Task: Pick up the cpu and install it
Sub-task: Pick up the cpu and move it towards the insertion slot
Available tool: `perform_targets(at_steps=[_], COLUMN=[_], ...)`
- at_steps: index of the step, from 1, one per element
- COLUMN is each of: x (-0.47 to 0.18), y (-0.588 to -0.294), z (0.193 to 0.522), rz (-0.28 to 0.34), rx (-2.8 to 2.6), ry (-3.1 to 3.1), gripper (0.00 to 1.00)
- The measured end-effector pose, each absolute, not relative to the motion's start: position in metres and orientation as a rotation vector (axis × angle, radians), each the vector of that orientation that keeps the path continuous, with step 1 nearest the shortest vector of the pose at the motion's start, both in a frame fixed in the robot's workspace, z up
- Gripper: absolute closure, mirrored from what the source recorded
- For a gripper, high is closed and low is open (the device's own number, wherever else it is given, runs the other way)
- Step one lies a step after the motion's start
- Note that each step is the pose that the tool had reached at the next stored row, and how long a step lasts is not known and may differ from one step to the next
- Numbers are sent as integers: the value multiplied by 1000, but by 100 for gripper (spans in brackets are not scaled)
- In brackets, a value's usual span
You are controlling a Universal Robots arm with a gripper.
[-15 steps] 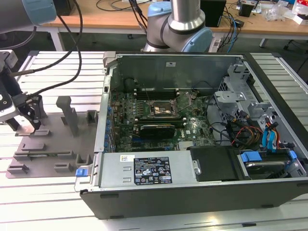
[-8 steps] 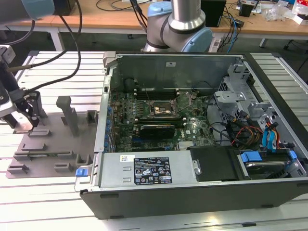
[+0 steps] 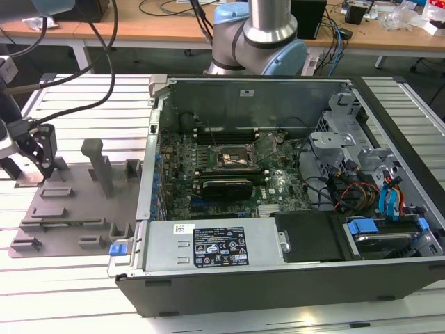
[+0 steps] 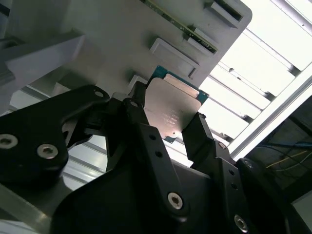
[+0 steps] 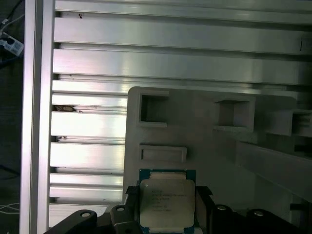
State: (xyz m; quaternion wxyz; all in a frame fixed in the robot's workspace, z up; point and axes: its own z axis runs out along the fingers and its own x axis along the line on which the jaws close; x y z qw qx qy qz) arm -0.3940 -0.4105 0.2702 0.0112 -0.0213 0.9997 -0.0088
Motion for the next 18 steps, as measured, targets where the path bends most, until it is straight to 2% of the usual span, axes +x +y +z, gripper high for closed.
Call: perform_targets(at_steps=[18], x=[-394], y=[-408], z=[293], rz=[-28], rx=[-66], ry=[3118], gripper=[45])
